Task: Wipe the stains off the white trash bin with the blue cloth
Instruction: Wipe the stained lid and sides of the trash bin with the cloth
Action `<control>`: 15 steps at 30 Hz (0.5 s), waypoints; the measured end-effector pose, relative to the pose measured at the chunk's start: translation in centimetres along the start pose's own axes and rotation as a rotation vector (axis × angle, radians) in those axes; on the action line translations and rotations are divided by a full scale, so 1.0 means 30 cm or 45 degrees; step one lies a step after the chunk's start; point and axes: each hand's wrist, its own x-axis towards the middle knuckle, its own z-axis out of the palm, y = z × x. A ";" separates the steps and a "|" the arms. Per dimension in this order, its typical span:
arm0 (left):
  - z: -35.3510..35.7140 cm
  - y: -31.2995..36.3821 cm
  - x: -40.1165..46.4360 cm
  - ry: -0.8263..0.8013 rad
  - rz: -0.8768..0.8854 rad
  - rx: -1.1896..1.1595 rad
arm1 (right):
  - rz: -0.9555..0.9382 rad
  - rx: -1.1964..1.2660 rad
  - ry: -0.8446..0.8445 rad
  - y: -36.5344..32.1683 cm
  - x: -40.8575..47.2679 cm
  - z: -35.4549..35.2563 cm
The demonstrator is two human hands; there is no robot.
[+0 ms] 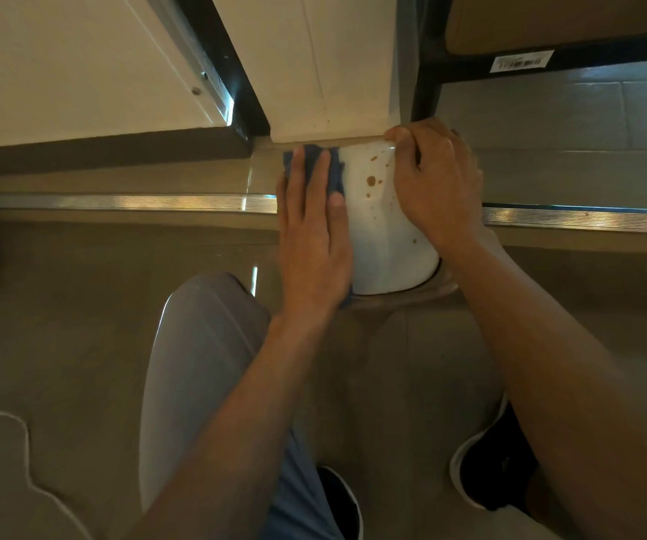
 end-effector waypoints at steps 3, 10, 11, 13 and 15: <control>0.005 -0.027 -0.166 -0.099 0.124 0.130 | -0.009 -0.007 -0.021 -0.001 0.002 -0.002; -0.064 -0.065 -0.060 -0.166 0.149 0.034 | -0.006 0.006 -0.010 0.004 -0.002 0.006; -0.069 -0.046 -0.014 -0.138 0.129 0.032 | -0.003 0.010 -0.003 0.003 -0.003 0.008; -0.059 -0.014 0.037 -0.056 0.063 0.012 | 0.008 0.013 0.008 -0.002 -0.005 0.008; -0.029 -0.005 0.019 0.039 0.070 0.011 | 0.020 0.016 0.013 -0.002 -0.007 0.008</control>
